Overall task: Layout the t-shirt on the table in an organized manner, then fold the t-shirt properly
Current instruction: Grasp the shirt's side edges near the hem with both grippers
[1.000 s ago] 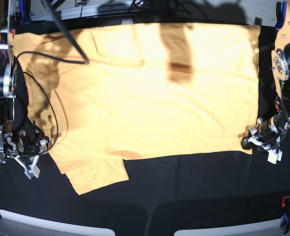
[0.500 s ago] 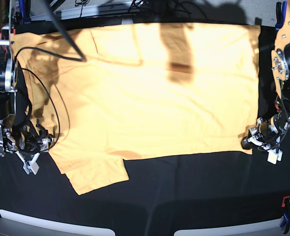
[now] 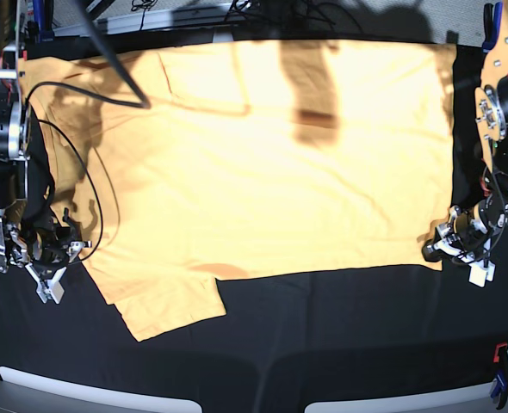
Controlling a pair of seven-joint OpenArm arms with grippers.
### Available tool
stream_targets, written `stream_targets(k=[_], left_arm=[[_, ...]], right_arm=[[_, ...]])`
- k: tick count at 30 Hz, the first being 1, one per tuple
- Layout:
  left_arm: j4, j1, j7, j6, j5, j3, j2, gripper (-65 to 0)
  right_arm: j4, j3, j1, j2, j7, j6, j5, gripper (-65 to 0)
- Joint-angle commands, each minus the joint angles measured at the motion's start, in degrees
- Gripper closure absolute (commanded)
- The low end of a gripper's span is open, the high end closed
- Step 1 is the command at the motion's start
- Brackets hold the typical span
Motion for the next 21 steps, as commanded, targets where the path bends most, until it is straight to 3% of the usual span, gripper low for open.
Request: stream_targets(k=[1, 2, 3, 5, 7, 14, 21], left_arm=[[0.5, -1.3, -0.5, -0.3, -0.5, 0.0, -0.5, 0.0], [0.5, -1.3, -0.5, -0.3, -0.5, 0.0, -0.5, 0.0], [0.5, -1.3, -0.5, -0.3, -0.5, 0.0, -0.5, 0.0], [0.5, -1.3, -0.5, -0.3, -0.5, 0.0, -0.5, 0.0], [0.5, -1.3, -0.6, -0.3, -0.5, 0.0, -0.5, 0.0], [0.5, -1.3, -0.7, -0.3, -0.5, 0.0, -0.5, 0.0], [0.5, -1.3, -0.7, -0.3, -0.3, 0.0, -0.3, 0.0]], right_arm=[[0.7, 0.1, 1.8, 1.1, 0.3, 0.0, 0.0, 0.0], [0.7, 0.1, 1.9, 1.3, 0.2, 0.0, 0.1, 0.0], [0.7, 0.1, 2.1, 1.6, 0.2, 0.0, 0.1, -4.2], [0.7, 0.1, 2.8, 2.2, 0.5, 0.0, 0.3, -21.1], [0.7, 0.1, 3.7, 2.9, 1.6, 0.0, 0.3, -31.7], [0.6, 0.1, 4.4, 4.7, 1.1, 0.0, 0.2, -33.0], [0.6, 0.1, 1.7, 3.7, 0.2, 0.0, 0.2, -32.9]])
